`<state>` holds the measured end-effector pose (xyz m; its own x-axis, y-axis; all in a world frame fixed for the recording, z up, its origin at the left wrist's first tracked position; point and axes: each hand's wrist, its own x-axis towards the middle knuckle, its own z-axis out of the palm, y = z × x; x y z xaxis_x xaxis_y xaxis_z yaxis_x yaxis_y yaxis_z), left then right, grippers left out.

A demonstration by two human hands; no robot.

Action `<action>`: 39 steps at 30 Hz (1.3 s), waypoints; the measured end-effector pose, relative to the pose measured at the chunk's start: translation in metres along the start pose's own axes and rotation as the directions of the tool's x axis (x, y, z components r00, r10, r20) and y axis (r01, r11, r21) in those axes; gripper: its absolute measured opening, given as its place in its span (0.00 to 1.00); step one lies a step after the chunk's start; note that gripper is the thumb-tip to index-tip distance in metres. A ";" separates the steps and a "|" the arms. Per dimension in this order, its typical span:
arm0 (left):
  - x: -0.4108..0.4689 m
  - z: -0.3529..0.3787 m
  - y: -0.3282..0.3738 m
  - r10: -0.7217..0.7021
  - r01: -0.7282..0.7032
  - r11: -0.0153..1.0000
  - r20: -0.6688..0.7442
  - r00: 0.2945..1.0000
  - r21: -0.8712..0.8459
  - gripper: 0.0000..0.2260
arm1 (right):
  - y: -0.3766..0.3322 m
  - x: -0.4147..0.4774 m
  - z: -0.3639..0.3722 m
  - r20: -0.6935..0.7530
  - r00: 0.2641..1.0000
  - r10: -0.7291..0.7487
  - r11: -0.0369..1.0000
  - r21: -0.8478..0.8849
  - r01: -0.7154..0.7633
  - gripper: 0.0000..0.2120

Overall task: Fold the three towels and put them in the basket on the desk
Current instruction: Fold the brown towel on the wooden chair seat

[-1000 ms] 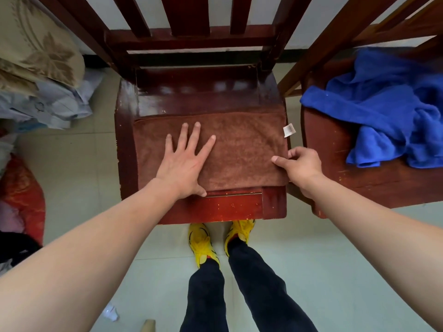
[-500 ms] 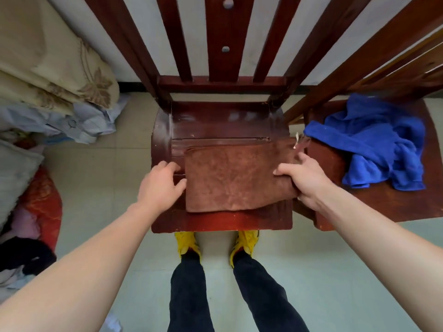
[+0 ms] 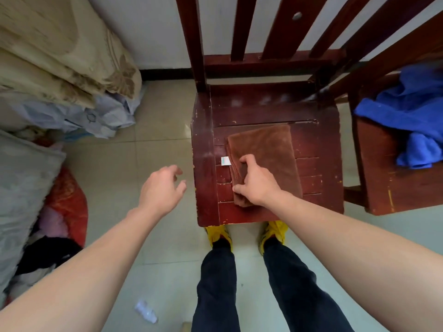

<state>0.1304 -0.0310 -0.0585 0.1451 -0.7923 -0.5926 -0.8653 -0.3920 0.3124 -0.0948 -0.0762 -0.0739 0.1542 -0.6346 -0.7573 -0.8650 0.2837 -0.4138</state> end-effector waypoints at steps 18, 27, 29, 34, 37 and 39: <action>0.049 0.042 0.115 0.373 -0.456 0.776 0.267 0.889 0.436 0.54 | 0.031 0.018 -0.102 -0.274 0.910 0.312 0.684 0.730 -0.015 0.06; 0.044 0.044 0.126 0.298 -0.410 0.773 0.294 0.908 0.485 0.59 | 0.123 -0.050 -0.032 -0.019 0.884 0.466 0.757 0.525 -0.388 0.05; 0.044 0.039 0.130 0.297 -0.404 0.773 0.284 0.912 0.489 0.56 | 0.126 -0.049 -0.041 -0.175 0.849 0.499 0.829 0.381 -0.409 0.06; 0.038 0.033 0.154 0.489 -0.472 0.844 -0.004 0.872 0.255 0.21 | 0.109 -0.038 -0.058 -0.343 0.872 0.348 0.912 0.341 -0.229 0.26; 0.051 0.047 0.170 0.196 -0.174 0.953 0.067 0.978 -0.249 0.14 | 0.097 -0.020 -0.052 -0.185 0.936 0.299 0.954 0.069 -0.291 0.34; 0.063 0.050 0.179 -0.004 0.091 0.865 0.175 0.985 -0.493 0.12 | 0.097 -0.014 -0.054 -0.123 0.927 0.354 0.934 0.090 -0.345 0.29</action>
<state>-0.0394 -0.1277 -0.0769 0.0630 -0.6969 -0.7144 -0.4989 -0.6420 0.5822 -0.2069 -0.0784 -0.0764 -0.2220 -0.5764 -0.7865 -0.8185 0.5485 -0.1709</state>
